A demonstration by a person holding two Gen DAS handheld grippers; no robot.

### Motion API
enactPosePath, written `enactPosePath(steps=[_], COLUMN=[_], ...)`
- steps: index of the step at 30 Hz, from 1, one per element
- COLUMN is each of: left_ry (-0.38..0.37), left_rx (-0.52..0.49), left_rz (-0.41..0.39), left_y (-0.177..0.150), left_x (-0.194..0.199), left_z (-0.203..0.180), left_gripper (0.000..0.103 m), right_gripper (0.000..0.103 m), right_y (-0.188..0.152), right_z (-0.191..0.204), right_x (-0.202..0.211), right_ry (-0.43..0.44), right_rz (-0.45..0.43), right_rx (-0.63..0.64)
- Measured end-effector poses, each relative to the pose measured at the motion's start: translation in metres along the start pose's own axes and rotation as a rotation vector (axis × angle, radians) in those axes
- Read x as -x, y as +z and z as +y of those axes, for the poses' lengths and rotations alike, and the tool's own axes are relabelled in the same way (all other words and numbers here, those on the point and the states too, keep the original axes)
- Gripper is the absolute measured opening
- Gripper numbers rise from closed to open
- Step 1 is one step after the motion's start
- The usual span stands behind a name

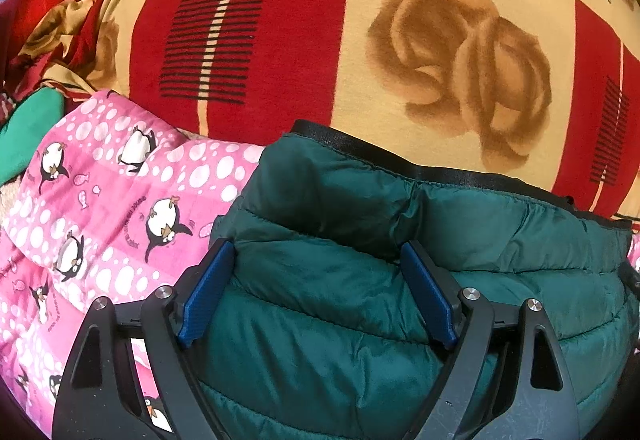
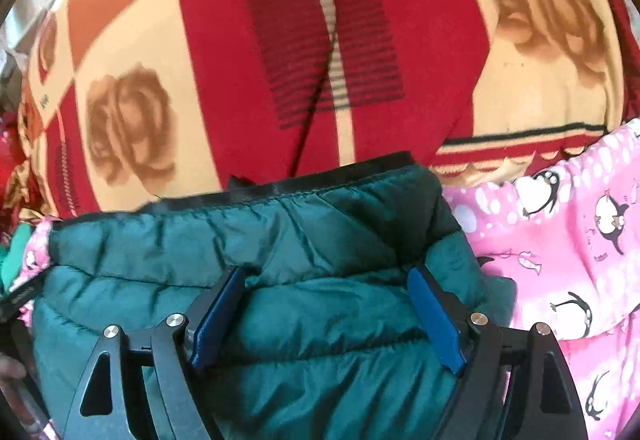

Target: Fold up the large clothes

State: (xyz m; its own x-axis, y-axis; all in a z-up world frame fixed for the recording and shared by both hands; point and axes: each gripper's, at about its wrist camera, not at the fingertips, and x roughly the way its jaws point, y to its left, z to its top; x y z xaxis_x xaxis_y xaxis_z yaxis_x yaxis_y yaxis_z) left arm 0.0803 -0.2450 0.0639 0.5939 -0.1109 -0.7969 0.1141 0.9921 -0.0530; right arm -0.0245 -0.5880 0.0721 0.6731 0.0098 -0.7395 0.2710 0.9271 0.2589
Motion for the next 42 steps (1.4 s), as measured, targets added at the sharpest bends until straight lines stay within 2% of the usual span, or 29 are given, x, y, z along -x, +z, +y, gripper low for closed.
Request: enactPosePath(steps=[5,11,15,20,26,29,34,39,40,42], left_ry=[0.002,0.005,0.013,0.045,0.019,-0.016,-0.104,-0.293,-0.324,-0.366], left_rx=[0.003,0.002,-0.002,-0.021,-0.009,-0.004,0.045,0.162,0.186,0.222], left_rz=[-0.004,-0.006,-0.012,-0.054,-0.074,-0.071,-0.029,0.052,0.062,0.079], left_y=[-0.001,-0.001,-0.002,-0.006,-0.012,-0.017,-0.026,-0.038,-0.041,-0.045], left_x=[0.000,0.000,0.004,0.022,0.046,0.056,0.059,0.052,0.050,0.045], left_z=[0.000,0.000,-0.001,-0.003,0.005,0.012,0.031,0.060,0.064,0.072], left_gripper=[0.085,0.086,0.085,0.085,0.085,0.085,0.085,0.085,0.085,0.085], right_gripper=[0.082,0.082,0.083,0.083,0.087,0.096,0.097,0.099,0.103,0.103], right_y=[-0.009,-0.026,-0.026,-0.029,-0.032,-0.034,-0.041,-0.048,-0.049,-0.053], right_z=[-0.008,-0.013,-0.012,-0.012,-0.016,-0.023,-0.040,-0.050,-0.051,-0.054], right_x=[0.018,0.002,-0.002,0.018,0.043,0.050,0.057,0.046,0.043,0.033], right_ry=[0.019,-0.004,-0.006,0.008,0.023,0.030,0.031,0.075,0.081,0.101], right_rz=[-0.020,-0.005,0.005,-0.030,-0.040,-0.027,-0.009,0.042,0.055,0.096], right_rx=[-0.014,0.012,0.003,0.002,-0.007,-0.025,-0.060,-0.086,-0.084,-0.081])
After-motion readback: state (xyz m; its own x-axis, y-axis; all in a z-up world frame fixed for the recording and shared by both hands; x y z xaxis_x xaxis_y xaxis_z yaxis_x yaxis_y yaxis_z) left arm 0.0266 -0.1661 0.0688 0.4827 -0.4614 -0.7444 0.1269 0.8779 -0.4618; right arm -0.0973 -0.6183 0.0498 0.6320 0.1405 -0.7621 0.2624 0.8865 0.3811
